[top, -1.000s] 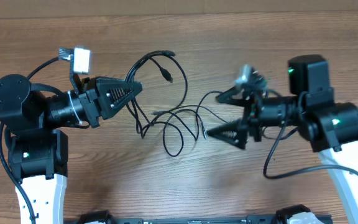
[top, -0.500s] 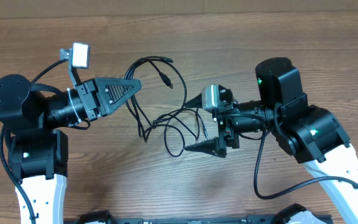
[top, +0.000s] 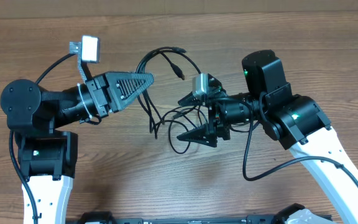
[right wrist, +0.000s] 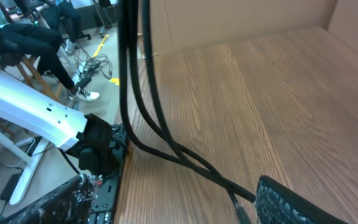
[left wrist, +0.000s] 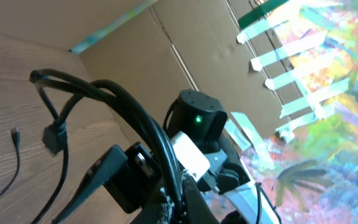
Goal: Untangle cables
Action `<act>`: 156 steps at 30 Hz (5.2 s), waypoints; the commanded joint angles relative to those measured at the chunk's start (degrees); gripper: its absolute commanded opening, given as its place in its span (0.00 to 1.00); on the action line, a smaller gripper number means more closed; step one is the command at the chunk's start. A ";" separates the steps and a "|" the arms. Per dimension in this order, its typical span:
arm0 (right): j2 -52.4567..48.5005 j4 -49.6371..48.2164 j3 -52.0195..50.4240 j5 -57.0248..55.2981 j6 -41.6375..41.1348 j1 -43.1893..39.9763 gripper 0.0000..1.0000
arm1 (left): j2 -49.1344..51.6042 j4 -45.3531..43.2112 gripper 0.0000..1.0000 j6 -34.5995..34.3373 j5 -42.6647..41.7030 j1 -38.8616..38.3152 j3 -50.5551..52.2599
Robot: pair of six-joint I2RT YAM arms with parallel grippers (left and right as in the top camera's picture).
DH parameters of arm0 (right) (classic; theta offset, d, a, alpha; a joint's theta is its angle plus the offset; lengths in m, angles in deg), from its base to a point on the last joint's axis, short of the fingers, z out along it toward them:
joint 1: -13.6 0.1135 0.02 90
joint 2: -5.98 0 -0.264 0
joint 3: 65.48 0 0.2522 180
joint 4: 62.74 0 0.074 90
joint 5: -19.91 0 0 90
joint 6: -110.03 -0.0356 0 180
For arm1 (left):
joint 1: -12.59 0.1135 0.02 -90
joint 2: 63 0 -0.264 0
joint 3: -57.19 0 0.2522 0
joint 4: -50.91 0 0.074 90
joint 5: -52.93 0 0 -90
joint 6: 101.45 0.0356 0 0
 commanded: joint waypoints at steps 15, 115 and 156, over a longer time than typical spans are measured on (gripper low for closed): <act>-0.22 -5.79 0.09 1.64 -0.44 3.61 0.55 | -0.15 -1.33 0.04 -2.67 6.23 -4.98 -1.25; 2.25 -13.55 0.09 -22.62 -40.68 -19.32 0.04 | 1.09 -0.37 0.04 4.96 -14.62 10.25 -1.22; -10.16 -20.00 0.09 -85.85 -44.11 -89.61 0.04 | 1.09 -0.42 0.04 3.45 -19.34 19.58 -1.22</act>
